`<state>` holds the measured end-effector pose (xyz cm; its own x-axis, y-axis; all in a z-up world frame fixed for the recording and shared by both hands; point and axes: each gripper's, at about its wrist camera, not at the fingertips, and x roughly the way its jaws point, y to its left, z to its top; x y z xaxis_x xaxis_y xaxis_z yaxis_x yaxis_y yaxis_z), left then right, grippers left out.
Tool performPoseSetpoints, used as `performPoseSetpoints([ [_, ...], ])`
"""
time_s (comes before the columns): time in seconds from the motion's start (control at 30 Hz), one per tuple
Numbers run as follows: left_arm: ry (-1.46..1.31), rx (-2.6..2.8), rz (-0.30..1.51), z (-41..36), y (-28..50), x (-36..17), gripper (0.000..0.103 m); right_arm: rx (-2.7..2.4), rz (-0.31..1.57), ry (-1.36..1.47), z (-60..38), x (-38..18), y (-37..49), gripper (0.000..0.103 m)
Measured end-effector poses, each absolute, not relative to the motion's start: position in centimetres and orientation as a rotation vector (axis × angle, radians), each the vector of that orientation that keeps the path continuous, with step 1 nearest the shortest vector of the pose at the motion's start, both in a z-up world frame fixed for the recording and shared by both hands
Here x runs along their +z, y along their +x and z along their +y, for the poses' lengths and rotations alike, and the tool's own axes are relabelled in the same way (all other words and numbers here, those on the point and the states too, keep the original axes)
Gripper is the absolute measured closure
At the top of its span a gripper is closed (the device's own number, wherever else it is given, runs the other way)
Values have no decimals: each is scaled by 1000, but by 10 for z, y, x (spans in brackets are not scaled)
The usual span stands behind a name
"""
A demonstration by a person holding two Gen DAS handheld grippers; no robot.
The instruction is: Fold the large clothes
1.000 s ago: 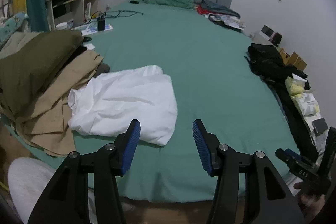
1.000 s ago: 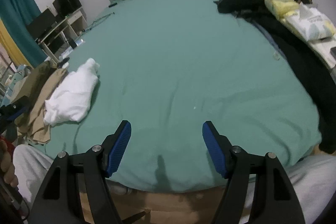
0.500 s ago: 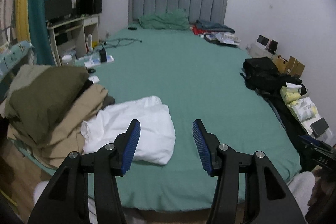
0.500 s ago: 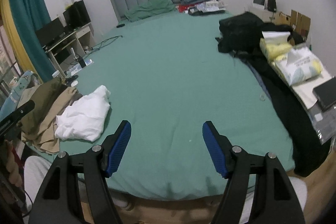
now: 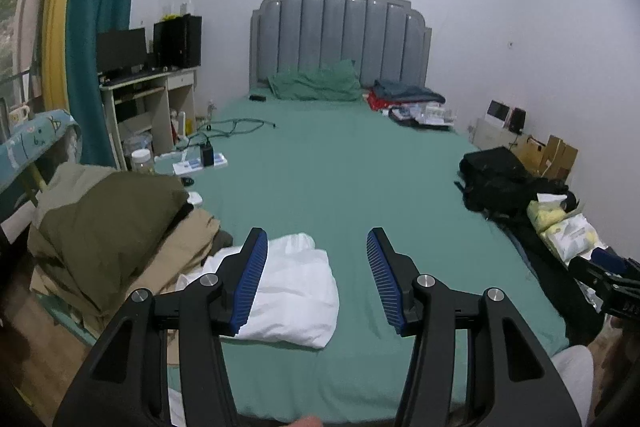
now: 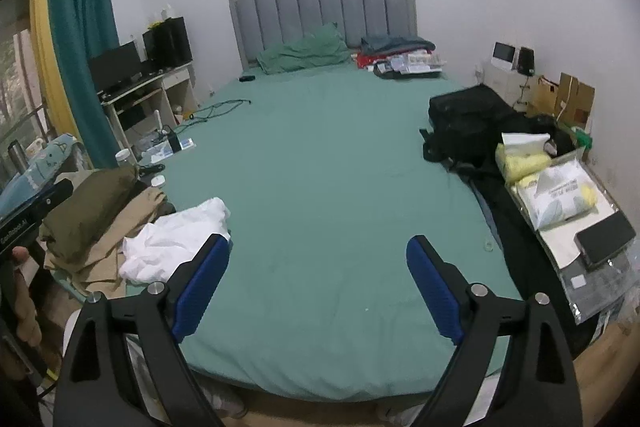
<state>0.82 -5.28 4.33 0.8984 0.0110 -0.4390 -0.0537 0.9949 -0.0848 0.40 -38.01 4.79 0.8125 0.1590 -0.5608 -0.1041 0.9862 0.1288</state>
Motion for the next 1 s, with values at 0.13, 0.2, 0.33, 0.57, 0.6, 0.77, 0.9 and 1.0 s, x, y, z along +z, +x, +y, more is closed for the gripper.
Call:
performPoseSetpoints([
  [0.13,-84,40,405,-50,-1,56,48,149,572,75,-372,62,1,11],
  [0.2,-56,73,357,-50,-8,62,48,155,555,65,-369,69,-1,10],
  [0.33,-48,96,304,-47,-15,68,30,164,519,62,-361,78,-2,8],
  [0.57,-47,74,312,-38,-16,62,23,201,460,32,-332,88,-5,1],
  [0.6,-44,74,317,-37,-16,60,23,206,460,30,-329,87,-4,1],
  [0.77,-88,71,298,-24,-18,53,23,231,471,23,-316,79,1,1],
  [0.9,-88,75,310,-18,-14,47,23,240,486,9,-308,71,7,1],
  [1.0,-91,78,321,-14,-11,43,23,245,495,1,-305,65,11,1],
])
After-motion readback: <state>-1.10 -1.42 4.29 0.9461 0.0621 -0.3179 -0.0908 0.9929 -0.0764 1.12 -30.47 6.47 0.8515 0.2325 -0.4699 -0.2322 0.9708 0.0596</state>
